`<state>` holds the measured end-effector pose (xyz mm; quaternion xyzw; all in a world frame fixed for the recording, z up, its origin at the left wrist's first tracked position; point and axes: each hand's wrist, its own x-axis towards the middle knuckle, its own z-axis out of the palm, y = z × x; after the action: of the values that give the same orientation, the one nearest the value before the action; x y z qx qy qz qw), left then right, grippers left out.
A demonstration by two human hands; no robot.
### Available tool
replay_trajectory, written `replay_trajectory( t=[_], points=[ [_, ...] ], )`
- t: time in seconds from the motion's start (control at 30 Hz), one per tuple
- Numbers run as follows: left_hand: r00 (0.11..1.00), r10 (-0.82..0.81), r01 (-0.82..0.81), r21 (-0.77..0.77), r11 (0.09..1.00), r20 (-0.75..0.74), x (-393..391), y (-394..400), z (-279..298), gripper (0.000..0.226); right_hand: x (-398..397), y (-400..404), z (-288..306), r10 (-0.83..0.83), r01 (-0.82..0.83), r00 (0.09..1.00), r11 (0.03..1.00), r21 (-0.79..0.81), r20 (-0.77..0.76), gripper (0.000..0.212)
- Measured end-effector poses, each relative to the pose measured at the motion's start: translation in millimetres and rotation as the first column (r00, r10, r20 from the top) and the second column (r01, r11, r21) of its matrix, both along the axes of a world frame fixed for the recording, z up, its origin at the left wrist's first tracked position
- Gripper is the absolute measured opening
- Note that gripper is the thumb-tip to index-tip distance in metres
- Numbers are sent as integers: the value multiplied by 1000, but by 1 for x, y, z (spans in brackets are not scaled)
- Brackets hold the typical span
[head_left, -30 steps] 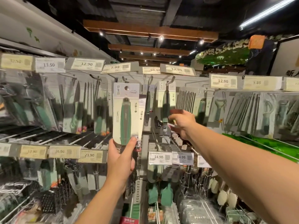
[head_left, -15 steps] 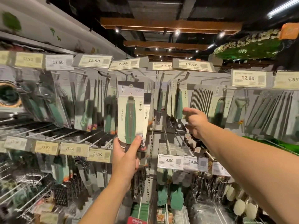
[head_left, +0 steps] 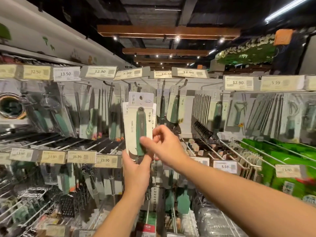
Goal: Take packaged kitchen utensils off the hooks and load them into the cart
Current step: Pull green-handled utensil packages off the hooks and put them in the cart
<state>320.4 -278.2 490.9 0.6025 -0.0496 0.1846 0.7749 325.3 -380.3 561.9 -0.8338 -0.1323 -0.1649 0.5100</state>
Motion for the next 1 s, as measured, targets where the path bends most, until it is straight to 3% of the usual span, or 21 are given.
replay_trajectory(
  t=[0.1, 0.23, 0.47, 0.53, 0.63, 0.73, 0.83, 0.9, 1.0],
  points=[
    [997, 64, -62, 58, 996, -39, -4, 0, -4, 90, -12, 14, -4, -105, 107, 994, 991, -80, 35, 55],
    [994, 105, -105, 41, 994, -3, -11, 6, -8, 52, -19, 16, 0, -35, 35, 999, 999, -15, -36, 40],
    [998, 50, -52, -55, 997, -34, -20, 20, -2, 52, -17, 16, -1, -46, 54, 995, 994, 98, -84, 35],
    [997, 30, -36, -103, 994, -64, -19, 23, 1, 39, -14, 16, -2, -63, 74, 993, 990, 121, -97, 41],
    [991, 36, -52, -122, 991, -126, -14, 30, 1, 35, -10, 12, -3, -147, 149, 988, 987, 58, -52, 73],
    [993, 58, -67, -92, 993, -101, -9, 38, -2, 45, -3, 3, -2, -207, 209, 978, 974, 91, -36, 67],
    [993, 71, -77, -67, 995, -99, -6, 44, -4, 50, 3, -7, -1, -267, 269, 963, 960, 80, -30, 81],
    [993, 63, -71, -81, 994, -104, -4, 48, -5, 44, 5, -11, -1, -288, 287, 958, 956, 61, 14, 86],
    [991, 50, -61, -89, 994, -124, -1, 52, -7, 30, 6, -13, 3, -296, 291, 951, 954, 67, 86, 73]
  ],
)
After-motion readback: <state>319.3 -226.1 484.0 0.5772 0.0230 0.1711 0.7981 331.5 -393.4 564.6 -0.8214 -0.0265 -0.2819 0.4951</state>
